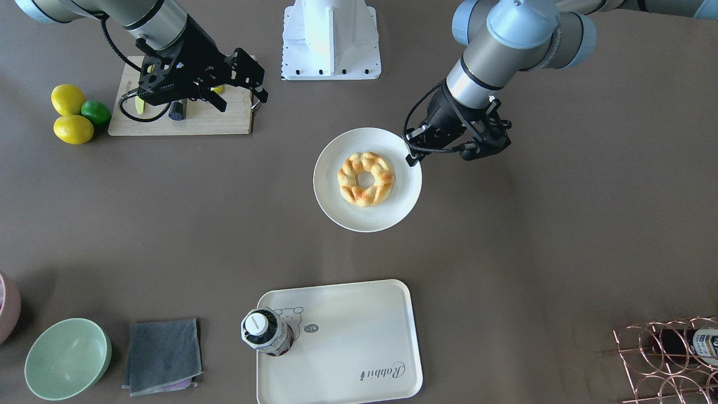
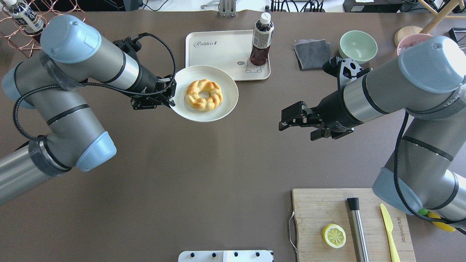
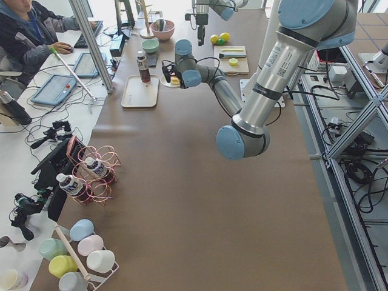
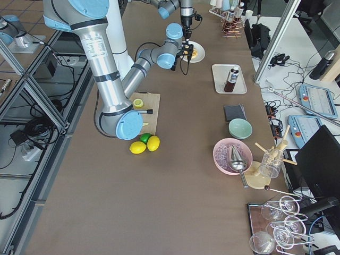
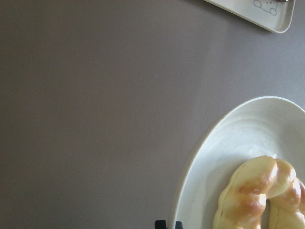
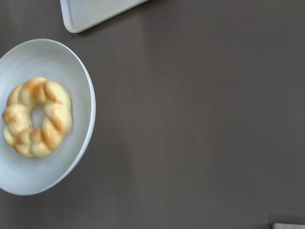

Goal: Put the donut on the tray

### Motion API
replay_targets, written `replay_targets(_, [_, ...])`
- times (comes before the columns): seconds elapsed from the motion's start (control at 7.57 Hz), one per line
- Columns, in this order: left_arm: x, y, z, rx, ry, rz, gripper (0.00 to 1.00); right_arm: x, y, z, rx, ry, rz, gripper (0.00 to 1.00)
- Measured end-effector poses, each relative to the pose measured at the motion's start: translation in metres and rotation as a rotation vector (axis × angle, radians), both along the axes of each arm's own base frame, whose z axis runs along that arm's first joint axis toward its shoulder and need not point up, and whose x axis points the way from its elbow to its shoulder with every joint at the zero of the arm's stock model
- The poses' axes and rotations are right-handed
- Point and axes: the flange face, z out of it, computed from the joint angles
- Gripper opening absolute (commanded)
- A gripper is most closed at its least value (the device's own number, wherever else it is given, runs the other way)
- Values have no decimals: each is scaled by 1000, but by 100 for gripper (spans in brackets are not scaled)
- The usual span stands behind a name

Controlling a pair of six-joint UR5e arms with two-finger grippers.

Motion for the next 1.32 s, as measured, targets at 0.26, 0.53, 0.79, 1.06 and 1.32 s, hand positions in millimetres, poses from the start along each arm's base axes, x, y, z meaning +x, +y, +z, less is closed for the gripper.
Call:
replay_targets(0.26, [21, -70, 18, -73, 10, -106, 0, 31, -13, 33, 46, 39, -12, 100])
replay_targets(0.53, [57, -137, 31, -135, 9, -282, 0, 81, -31, 80, 114, 79, -48, 100])
replay_targets(0.79, [80, -171, 36, -184, 0, -398, 0, 123, -44, 121, 162, 112, -65, 100])
replay_targets(1.06, [110, -183, 54, -196, 5, -456, 0, 147, -45, 145, 170, 133, -64, 100])
replay_targets(1.32, [132, -178, 56, -193, 10, -467, 0, 152, -44, 154, 173, 143, -66, 100])
